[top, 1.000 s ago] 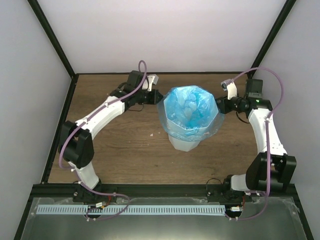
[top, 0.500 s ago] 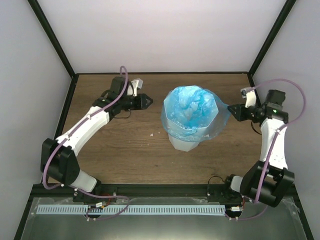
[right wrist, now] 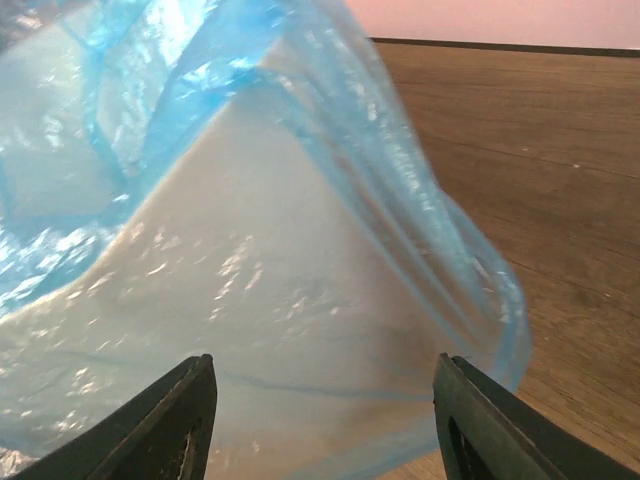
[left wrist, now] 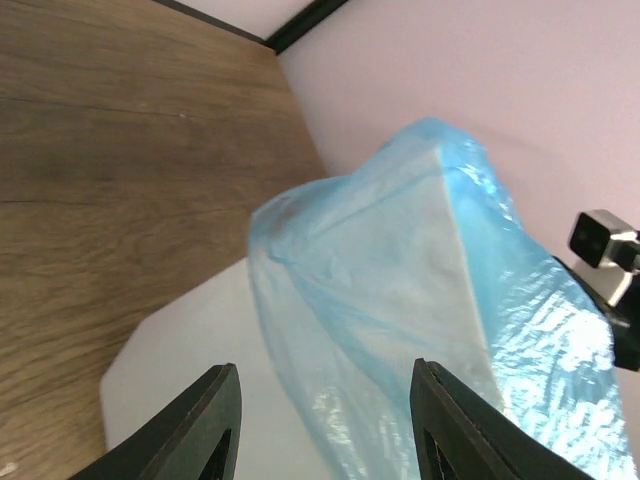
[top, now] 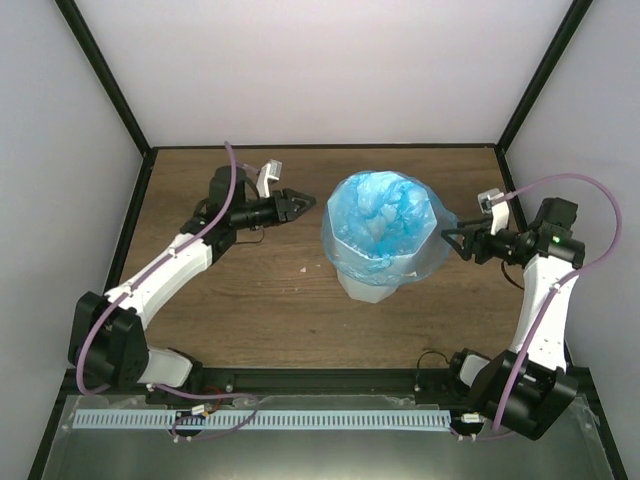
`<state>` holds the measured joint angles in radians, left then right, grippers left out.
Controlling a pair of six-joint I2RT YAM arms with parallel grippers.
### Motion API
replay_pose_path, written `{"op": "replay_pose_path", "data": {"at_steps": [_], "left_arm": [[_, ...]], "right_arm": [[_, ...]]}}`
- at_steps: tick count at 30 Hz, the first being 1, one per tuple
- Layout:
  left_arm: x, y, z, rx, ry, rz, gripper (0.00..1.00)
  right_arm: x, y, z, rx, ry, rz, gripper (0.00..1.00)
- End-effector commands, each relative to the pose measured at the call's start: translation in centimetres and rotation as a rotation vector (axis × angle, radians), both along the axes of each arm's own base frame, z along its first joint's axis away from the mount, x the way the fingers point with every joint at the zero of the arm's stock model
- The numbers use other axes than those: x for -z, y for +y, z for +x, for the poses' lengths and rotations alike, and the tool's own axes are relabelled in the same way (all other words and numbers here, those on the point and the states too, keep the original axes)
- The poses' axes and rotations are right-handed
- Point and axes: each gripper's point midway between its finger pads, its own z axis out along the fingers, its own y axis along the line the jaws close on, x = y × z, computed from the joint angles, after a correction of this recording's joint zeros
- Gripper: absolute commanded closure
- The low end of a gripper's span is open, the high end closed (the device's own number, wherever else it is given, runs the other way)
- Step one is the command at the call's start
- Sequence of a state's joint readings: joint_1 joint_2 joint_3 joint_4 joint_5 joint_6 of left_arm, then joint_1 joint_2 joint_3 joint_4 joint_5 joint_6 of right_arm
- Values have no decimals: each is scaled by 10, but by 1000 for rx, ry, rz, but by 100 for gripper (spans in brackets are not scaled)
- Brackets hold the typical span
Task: Put the trash bags into the trash bin
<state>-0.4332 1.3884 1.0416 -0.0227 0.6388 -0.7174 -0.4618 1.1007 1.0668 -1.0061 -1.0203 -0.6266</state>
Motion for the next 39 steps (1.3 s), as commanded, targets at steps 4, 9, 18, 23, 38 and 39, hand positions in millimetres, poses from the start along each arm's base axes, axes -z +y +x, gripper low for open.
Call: {"op": "replay_pose_path", "data": {"at_steps": [4, 9, 18, 23, 38, 39], "left_arm": [[-11, -25, -16, 117, -31, -86, 51], [11, -38, -21, 168, -9, -69, 70], [65, -69, -42, 291, 41, -22, 92], [132, -59, -40, 242, 89, 134, 95], [99, -28, -60, 180, -79, 173, 66], [87, -31, -68, 222, -107, 151, 62]], "right_arm": [[-6, 17, -15, -125, -48, 50, 37], [23, 18, -12, -180, -99, 0, 41], [52, 57, 5, -252, -68, 11, 40], [78, 70, 25, -265, -48, -34, 42], [47, 57, -5, -271, -109, -142, 43], [36, 59, -12, -280, -138, -158, 43]]}}
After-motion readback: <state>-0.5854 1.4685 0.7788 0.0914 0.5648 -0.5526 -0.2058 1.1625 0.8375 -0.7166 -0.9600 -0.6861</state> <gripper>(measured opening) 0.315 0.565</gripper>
